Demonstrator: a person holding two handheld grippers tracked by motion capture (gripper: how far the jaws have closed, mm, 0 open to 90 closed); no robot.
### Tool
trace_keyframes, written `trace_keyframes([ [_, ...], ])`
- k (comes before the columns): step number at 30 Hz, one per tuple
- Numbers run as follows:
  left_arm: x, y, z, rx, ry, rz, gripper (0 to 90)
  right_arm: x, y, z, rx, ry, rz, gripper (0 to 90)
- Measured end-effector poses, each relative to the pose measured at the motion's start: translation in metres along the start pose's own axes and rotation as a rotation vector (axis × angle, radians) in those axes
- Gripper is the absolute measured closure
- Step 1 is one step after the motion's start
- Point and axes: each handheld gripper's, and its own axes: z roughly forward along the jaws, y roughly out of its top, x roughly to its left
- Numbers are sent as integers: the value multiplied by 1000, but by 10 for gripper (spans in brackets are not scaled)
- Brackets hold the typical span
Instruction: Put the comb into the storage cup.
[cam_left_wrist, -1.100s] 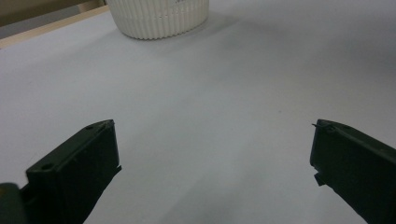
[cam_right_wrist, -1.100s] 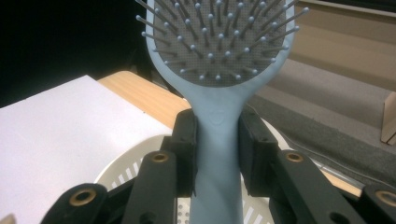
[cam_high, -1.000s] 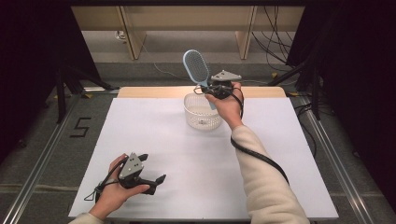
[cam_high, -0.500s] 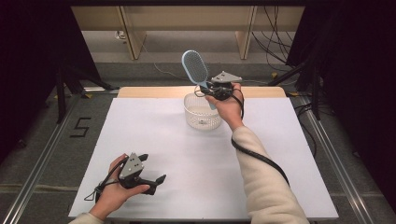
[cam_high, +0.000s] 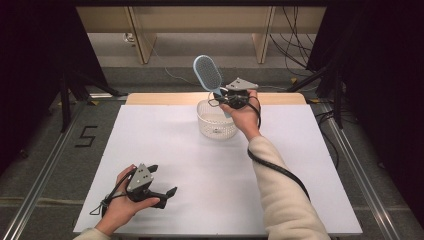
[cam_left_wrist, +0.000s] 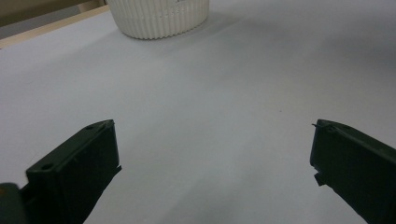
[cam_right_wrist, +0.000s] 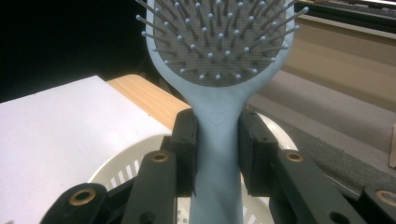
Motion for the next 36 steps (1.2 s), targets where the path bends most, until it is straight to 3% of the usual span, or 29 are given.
trace_keyframes([
  [26, -1, 0, 1, 5, 2, 7, 7, -2, -15, 2, 39, 8, -20, 705],
  [36, 0, 0, 0, 3, 1, 5, 7, 0, -18, 6, 63, 4, -59, 703],
])
